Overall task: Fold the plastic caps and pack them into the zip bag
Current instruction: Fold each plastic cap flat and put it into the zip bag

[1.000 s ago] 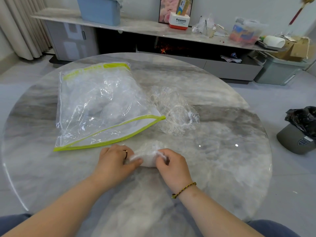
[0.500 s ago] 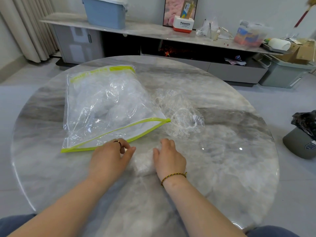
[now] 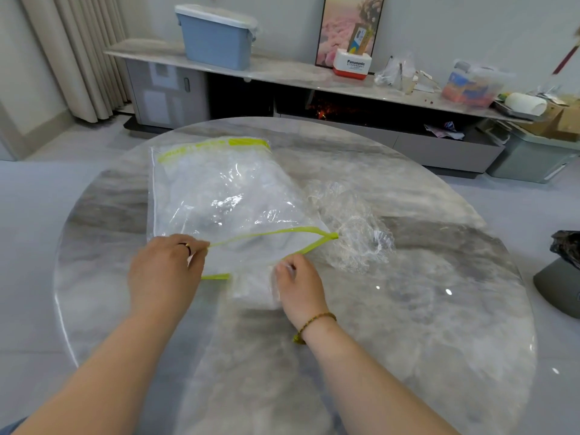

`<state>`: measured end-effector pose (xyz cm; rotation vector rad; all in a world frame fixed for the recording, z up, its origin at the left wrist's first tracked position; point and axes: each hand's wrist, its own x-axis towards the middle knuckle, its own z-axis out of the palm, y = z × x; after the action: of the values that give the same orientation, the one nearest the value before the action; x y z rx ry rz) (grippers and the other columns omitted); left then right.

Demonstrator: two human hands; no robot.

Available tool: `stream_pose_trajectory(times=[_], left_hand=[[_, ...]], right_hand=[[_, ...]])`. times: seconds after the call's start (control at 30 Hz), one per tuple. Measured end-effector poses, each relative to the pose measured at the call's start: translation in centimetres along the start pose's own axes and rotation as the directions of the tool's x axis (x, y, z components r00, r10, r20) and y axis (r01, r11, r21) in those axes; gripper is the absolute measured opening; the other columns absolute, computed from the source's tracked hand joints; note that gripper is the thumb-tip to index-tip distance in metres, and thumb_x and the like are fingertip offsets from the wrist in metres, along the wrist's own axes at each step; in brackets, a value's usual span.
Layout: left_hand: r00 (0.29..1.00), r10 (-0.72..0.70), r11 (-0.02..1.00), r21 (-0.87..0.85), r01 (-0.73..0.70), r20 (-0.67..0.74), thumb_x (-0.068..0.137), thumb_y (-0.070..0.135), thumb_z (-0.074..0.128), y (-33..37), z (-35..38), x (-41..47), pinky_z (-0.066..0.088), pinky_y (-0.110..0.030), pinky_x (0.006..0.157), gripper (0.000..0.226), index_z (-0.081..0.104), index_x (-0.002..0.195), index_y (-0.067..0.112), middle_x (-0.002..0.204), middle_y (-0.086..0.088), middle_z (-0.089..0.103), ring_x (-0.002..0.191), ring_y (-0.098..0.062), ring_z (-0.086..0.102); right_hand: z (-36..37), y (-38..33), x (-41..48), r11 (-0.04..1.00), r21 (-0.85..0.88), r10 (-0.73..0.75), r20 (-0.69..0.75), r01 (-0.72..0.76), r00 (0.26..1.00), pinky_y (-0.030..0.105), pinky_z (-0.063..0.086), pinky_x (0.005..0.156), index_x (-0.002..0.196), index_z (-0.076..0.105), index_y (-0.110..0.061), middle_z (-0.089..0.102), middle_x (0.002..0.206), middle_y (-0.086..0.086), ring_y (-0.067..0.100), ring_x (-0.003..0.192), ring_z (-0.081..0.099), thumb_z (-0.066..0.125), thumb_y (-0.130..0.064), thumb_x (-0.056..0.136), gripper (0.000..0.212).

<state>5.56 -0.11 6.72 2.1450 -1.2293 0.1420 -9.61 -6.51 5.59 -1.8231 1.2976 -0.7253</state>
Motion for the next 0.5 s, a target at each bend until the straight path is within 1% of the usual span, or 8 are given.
stream_pose_trajectory(times=[0.07,0.13,0.23,0.3,0.33,0.37,0.43,0.5], left_hand=[[0.996,0.0,0.986,-0.165,-0.015,-0.09,0.084,0.007,0.064,0.4,-0.4,0.1,0.036,-0.03,0.071,0.012,0.075,0.088,0.006,0.094,-0.008,0.071,0.093,-0.023,0.054],[0.989,0.057,0.966,-0.241,-0.09,-0.14,0.081,0.011,0.062,0.4,-0.5,0.0,0.036,-0.031,0.074,0.016,0.075,0.09,0.006,0.095,-0.009,0.07,0.092,-0.013,0.046],[0.986,0.052,0.948,-0.302,-0.098,-0.156,0.077,0.014,0.057,0.3,-0.6,0.1,0.036,-0.032,0.076,0.023,0.074,0.089,0.006,0.094,-0.011,0.07,0.091,-0.012,0.045],[0.989,0.017,0.944,-0.323,-0.066,-0.149,0.078,0.014,0.06,0.3,-0.7,0.2,0.035,-0.032,0.075,0.02,0.074,0.09,0.006,0.095,-0.01,0.069,0.091,-0.011,0.045],[0.989,0.0,0.944,-0.326,-0.048,-0.145,0.079,0.012,0.064,0.3,-0.8,0.2,0.035,-0.032,0.076,0.016,0.074,0.09,0.006,0.095,-0.01,0.069,0.092,-0.011,0.045],[0.991,-0.011,0.946,-0.324,-0.033,-0.133,0.08,0.007,0.067,0.3,-0.7,0.3,0.034,-0.032,0.076,0.012,0.075,0.09,0.007,0.096,-0.009,0.069,0.092,-0.011,0.044],[0.995,-0.015,0.955,-0.295,-0.016,-0.103,0.078,0.0,0.07,0.2,-0.5,0.2,0.034,-0.031,0.074,0.015,0.075,0.089,0.008,0.096,-0.009,0.069,0.093,-0.01,0.043],[0.997,-0.03,0.96,-0.281,0.008,-0.076,0.078,0.0,0.069,-0.1,-0.2,0.2,0.035,-0.031,0.072,0.015,0.075,0.088,0.01,0.097,-0.007,0.069,0.094,-0.01,0.042]], right_hand=[[1.3,-1.1,1.2,0.999,-0.024,-0.022,0.059,0.023,0.998,0.02,0.029,0.069,0.075,0.05,-0.013,0.051,0.087,0.008,0.016,0.084,0.044,0.045,-0.006,0.092,0.019],[2.4,-2.4,2.5,0.999,-0.032,-0.038,0.02,0.038,0.999,0.026,0.033,0.075,0.091,0.057,0.001,0.056,0.101,0.017,0.025,0.091,0.05,0.044,-0.008,0.093,0.016],[4.0,-4.8,4.9,0.999,0.028,-0.026,-0.059,0.028,0.998,0.03,0.036,0.082,0.094,0.056,-0.004,0.053,0.103,0.015,0.027,0.093,0.05,0.041,-0.014,0.094,0.019],[4.9,-6.1,6.3,0.998,0.049,-0.03,-0.063,0.033,0.998,0.029,0.036,0.078,0.092,0.053,-0.007,0.049,0.102,0.012,0.025,0.09,0.047,0.037,-0.022,0.092,0.022],[5.4,-6.5,7.0,0.999,-0.015,-0.048,-0.054,0.048,0.997,0.031,0.035,0.079,0.098,0.054,-0.006,0.049,0.107,0.012,0.027,0.094,0.049,0.037,-0.022,0.093,0.024],[5.8,-6.7,7.7,0.987,-0.144,-0.076,-0.033,0.071,0.997,0.033,0.035,0.08,0.105,0.053,-0.004,0.047,0.114,0.013,0.028,0.101,0.048,0.037,-0.019,0.095,0.024],[6.5,-6.8,8.7,0.88,-0.446,-0.157,0.045,0.16,0.987,0.035,0.036,0.083,0.114,0.047,-0.005,0.042,0.122,0.012,0.029,0.109,0.045,0.038,-0.012,0.095,0.023],[6.8,-6.5,9.3,0.782,-0.586,-0.182,0.116,0.215,0.977,0.033,0.037,0.081,0.114,0.04,-0.01,0.046,0.117,0.011,0.028,0.109,0.049,0.038,-0.008,0.093,0.02]])
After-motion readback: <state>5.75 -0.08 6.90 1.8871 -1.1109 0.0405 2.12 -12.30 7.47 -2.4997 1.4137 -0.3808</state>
